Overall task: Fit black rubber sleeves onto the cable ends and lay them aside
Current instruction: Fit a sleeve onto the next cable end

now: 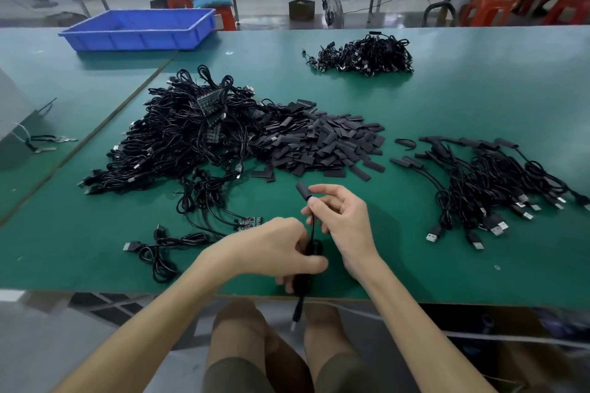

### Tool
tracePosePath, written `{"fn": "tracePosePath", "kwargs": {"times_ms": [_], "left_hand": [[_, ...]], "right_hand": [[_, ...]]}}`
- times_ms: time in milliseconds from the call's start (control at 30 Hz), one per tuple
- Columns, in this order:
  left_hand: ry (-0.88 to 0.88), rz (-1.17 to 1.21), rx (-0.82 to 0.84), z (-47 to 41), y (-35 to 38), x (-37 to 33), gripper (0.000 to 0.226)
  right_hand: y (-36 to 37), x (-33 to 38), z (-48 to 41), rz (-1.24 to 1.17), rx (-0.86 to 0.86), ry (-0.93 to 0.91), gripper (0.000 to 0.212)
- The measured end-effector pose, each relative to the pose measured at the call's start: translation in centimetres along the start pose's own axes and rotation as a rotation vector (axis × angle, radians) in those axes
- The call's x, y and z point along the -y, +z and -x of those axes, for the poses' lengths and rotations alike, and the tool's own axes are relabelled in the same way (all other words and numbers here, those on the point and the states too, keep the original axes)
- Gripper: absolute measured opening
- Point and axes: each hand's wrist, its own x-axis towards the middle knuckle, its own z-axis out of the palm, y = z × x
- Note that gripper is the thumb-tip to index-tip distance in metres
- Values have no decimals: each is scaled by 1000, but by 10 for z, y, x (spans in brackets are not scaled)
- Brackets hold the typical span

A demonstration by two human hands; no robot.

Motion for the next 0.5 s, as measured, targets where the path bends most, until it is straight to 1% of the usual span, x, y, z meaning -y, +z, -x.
{"fn": "tracePosePath", "kwargs": {"times_ms": [67, 133, 167, 200, 267, 300, 367, 400, 433, 500], "left_hand": [[34, 275, 74, 1, -8, -6, 35], [99, 529, 81, 3, -17, -10, 33], [129, 600, 60, 3, -22, -12, 33], [152, 622, 22, 2, -26, -15, 32], [181, 572, -97, -6, -34, -23, 29], [191, 543, -153, -12, -38, -28, 29], [209, 524, -211, -25, -44, -43, 33], [214, 521, -224, -31, -47, -51, 35], [223, 505, -235, -39, -49, -61, 35], [252, 467, -241, -56, -50, -80, 31]], "right_hand": [[0, 1, -1, -34, -2, 13, 12], [0, 3, 0, -123, -12, 55, 10], [0, 3, -1, -164, -35, 75, 10], [0, 2, -1, -172, -64, 85, 11], [1, 2, -2, -137, -121, 74, 11], [3, 3, -2, -149, -134, 65, 15], [6, 5, 0, -197, -115, 35, 22], [8, 5, 0, -149, -105, 15, 19], [8, 7, -1, -49, -99, 3, 13], [5, 6, -1, 128, -64, 9, 13]]}}
